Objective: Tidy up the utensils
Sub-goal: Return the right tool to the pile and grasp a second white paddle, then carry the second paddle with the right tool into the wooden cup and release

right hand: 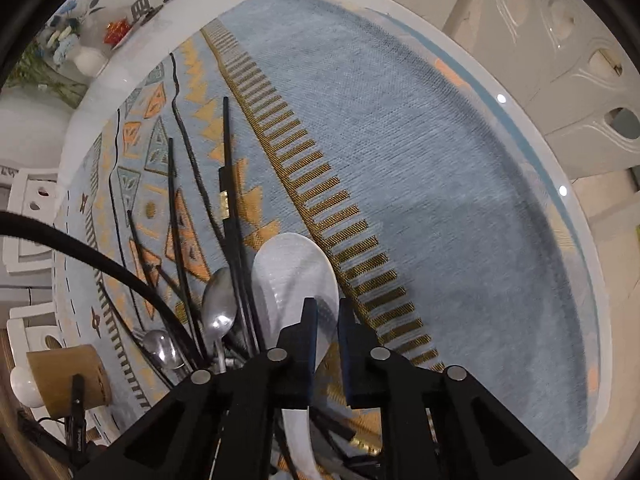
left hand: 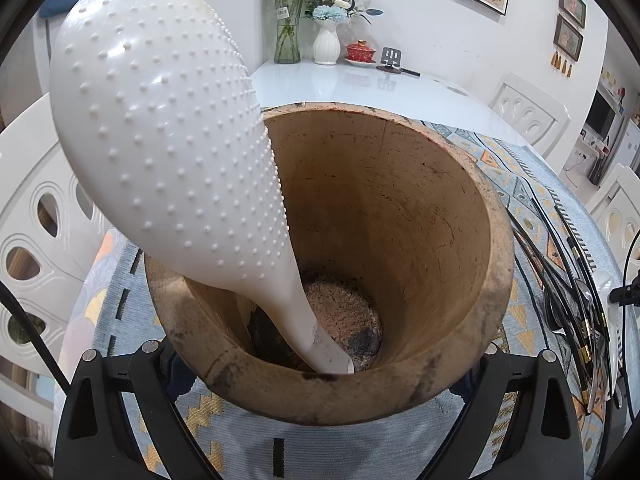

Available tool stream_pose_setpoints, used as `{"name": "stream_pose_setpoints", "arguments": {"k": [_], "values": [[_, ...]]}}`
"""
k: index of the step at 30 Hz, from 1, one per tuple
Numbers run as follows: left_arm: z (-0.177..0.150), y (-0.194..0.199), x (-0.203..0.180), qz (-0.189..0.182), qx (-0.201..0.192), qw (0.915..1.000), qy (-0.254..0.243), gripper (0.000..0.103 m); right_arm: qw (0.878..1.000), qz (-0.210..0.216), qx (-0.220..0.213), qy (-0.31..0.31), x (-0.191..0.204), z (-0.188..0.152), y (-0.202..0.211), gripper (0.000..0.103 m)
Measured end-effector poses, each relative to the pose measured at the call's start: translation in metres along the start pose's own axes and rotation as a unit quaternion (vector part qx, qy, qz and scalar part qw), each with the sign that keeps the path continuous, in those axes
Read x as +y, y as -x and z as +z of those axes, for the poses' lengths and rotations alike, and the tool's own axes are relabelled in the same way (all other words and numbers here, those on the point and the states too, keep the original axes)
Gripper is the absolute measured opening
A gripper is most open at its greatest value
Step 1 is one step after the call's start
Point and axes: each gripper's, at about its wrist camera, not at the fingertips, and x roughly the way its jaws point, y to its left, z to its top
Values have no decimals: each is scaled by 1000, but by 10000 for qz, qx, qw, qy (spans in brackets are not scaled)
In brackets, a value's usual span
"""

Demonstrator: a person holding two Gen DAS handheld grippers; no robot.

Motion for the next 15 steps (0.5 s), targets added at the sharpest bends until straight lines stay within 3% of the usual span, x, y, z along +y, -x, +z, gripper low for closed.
{"name": "stream_pose_setpoints", "arguments": {"k": [10,15], "values": [[0,0,0,-1,-4,10000,-1,95,9990,114,233,365,47,2,-10,8],[0,0,1,-15,20,10000,13,95,9975,-124,384,573,58,5,-31,8]]}}
